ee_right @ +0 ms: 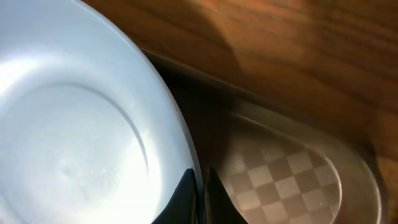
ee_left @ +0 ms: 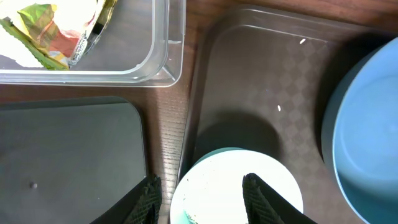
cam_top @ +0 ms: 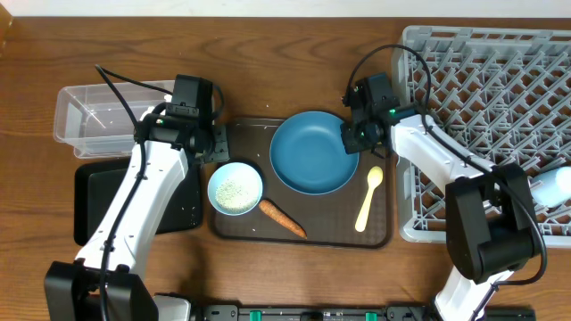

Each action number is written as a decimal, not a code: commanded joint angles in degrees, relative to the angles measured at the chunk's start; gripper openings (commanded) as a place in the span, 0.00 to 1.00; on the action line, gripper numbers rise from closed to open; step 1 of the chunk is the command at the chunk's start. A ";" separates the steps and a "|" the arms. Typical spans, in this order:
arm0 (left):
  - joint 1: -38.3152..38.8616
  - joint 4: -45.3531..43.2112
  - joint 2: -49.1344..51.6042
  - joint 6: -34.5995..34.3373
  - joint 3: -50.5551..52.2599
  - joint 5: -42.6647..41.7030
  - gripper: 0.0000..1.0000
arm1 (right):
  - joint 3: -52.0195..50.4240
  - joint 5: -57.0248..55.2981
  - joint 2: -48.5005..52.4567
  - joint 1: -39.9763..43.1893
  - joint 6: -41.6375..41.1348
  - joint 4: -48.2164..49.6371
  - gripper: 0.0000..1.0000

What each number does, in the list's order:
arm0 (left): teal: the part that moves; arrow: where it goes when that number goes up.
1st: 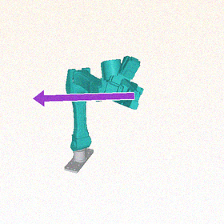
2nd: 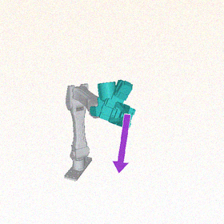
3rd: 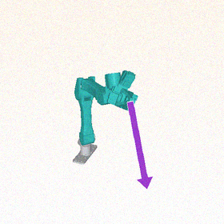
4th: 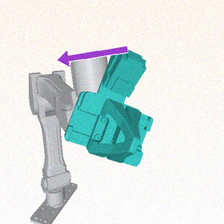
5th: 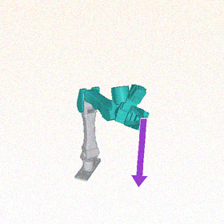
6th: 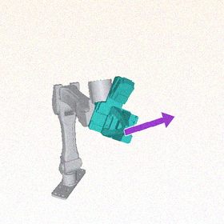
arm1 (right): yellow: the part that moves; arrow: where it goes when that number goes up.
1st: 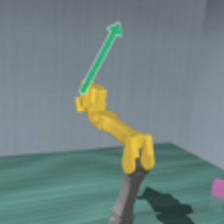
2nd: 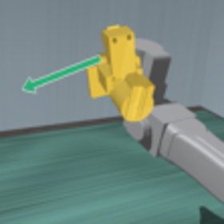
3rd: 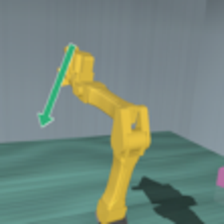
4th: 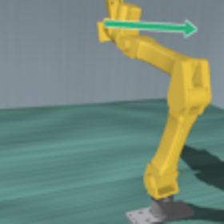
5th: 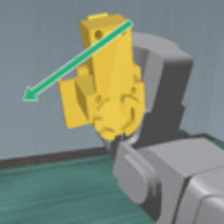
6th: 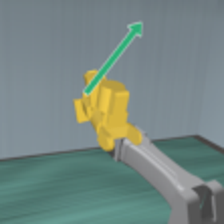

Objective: Sort waste into correct bins and load items into the dishwasher rack
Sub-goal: 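Lift the blue plate and stand it upright in the rack's back right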

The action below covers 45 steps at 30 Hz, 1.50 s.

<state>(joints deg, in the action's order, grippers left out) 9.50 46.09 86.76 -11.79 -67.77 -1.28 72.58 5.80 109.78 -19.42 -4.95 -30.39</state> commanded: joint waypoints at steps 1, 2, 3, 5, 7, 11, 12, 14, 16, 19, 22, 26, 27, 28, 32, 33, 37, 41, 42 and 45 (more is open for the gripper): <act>-0.20 0.09 0.00 -0.31 -0.83 0.68 0.45 | 4.39 -3.34 -3.98 1.38 1.46 0.76 0.01; -0.20 0.09 0.00 -0.31 -0.83 0.68 0.45 | 5.20 -4.22 -5.09 1.90 1.44 0.79 0.01; -0.20 0.07 0.00 -0.31 -0.83 0.68 0.45 | 6.23 -5.49 -6.64 2.64 1.46 0.85 0.01; -0.20 -0.09 0.00 -0.31 -0.81 0.68 0.45 | 7.72 -7.74 -9.25 3.96 2.54 1.18 0.01; -0.20 -0.26 0.00 -0.33 -0.83 0.68 0.45 | 8.66 -11.28 -12.31 5.62 4.24 2.23 0.01; -0.20 -0.50 0.00 -0.33 -0.83 0.68 0.45 | 8.79 -20.83 -17.14 9.20 8.79 4.96 0.01; -0.20 -0.50 0.00 -0.31 -0.83 0.68 0.45 | 8.79 -23.61 -17.97 10.16 9.49 5.51 0.01; -0.20 -0.50 0.00 -0.31 -0.81 0.68 0.45 | 8.79 -28.83 -19.12 12.00 10.88 6.56 0.01; -0.20 -0.50 -0.02 -0.31 -0.83 0.68 0.45 | 8.79 -36.30 -19.58 13.97 12.70 8.09 0.01; -0.20 -0.50 0.00 -0.31 -0.81 0.68 0.45 | 8.74 -49.16 -19.47 16.61 15.06 11.54 0.01; -0.20 -0.50 0.00 -0.31 -0.83 0.68 0.45 | 8.74 -62.88 -19.06 19.47 16.85 16.09 0.01; -0.20 -0.76 0.00 -0.33 -0.81 0.66 0.45 | 8.74 -70.29 -18.58 23.21 18.97 19.93 0.01; -0.20 -0.81 0.00 -0.33 -0.83 0.66 0.45 | 8.74 -70.29 -18.58 24.11 18.97 19.91 0.01; -0.20 -0.87 0.00 -0.33 -0.83 0.66 0.45 | 8.72 -70.29 -18.56 25.16 18.95 19.89 0.01; -0.20 -0.92 0.00 -0.33 -0.83 0.66 0.45 | 8.57 -70.29 -17.44 28.89 18.75 19.89 0.01; -0.20 -0.92 0.00 -0.33 -0.81 0.66 0.45 | 8.50 -70.31 -16.96 29.90 18.78 19.87 0.01; -0.20 -0.92 0.00 -0.33 -0.81 0.66 0.45 | 8.20 -70.40 -14.88 32.98 18.75 19.76 0.01; -0.20 -0.92 0.00 -0.33 -0.83 0.68 0.45 | 8.20 -70.55 -12.72 35.41 18.78 20.72 0.01; -0.20 -0.92 0.00 -0.33 -0.83 0.66 0.45 | 8.20 -70.55 -12.22 36.00 18.86 21.22 0.01; -0.20 -0.90 0.00 -0.76 -0.83 0.66 0.45 | 8.20 -70.53 -10.95 38.16 20.74 23.58 0.01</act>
<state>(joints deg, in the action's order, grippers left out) 9.50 45.08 86.76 -11.81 -67.77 -1.28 80.60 -62.87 98.21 16.67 14.28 -8.54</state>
